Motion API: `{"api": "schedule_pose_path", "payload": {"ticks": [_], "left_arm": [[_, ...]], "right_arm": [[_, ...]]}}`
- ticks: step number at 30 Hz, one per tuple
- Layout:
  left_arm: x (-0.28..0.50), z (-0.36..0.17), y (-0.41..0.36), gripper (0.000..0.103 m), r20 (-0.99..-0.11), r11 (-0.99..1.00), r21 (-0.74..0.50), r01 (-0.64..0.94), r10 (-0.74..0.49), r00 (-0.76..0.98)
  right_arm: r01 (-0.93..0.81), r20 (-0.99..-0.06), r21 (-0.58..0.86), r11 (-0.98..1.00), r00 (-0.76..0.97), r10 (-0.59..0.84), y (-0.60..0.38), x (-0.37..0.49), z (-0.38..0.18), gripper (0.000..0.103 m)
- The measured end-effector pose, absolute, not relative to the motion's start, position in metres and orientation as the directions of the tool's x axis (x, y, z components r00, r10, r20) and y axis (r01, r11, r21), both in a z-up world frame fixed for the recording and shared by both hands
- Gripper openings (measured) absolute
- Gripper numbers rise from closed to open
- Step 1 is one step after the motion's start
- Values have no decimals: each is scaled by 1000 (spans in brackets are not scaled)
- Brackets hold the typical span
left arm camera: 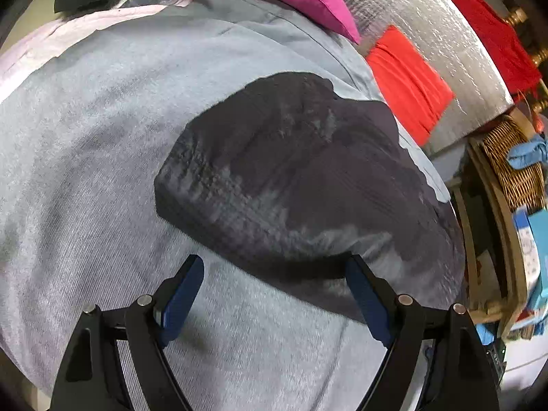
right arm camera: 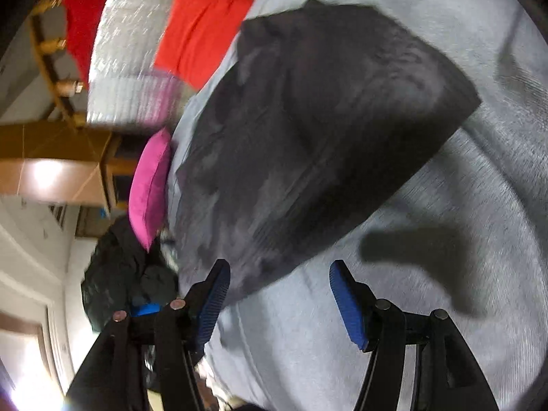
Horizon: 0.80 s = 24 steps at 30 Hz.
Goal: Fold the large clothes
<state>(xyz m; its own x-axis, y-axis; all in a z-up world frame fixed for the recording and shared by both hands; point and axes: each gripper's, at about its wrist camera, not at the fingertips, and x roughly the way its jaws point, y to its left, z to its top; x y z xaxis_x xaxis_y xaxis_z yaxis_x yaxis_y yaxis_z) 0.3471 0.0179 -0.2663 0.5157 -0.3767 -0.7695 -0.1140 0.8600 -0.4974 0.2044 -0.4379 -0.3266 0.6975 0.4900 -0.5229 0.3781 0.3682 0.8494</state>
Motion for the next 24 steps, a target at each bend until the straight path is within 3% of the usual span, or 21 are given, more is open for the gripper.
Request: {"api": "schedule_pose_path", "payload": {"ticks": [7, 20, 24], "left_arm": [[370, -276, 2, 95, -810, 917, -381, -119, -268, 522], [346, -273, -4, 98, -823, 965, -260, -20, -211, 528], [331, -278, -2, 98, -826, 953, -301, 4, -263, 498]], "right_arm": [[397, -456, 890, 225, 789, 411, -461, 212, -345, 69], [374, -498, 851, 369, 798, 339, -458, 248, -334, 73], [378, -500, 851, 366, 795, 342, -456, 249, -333, 72]]}}
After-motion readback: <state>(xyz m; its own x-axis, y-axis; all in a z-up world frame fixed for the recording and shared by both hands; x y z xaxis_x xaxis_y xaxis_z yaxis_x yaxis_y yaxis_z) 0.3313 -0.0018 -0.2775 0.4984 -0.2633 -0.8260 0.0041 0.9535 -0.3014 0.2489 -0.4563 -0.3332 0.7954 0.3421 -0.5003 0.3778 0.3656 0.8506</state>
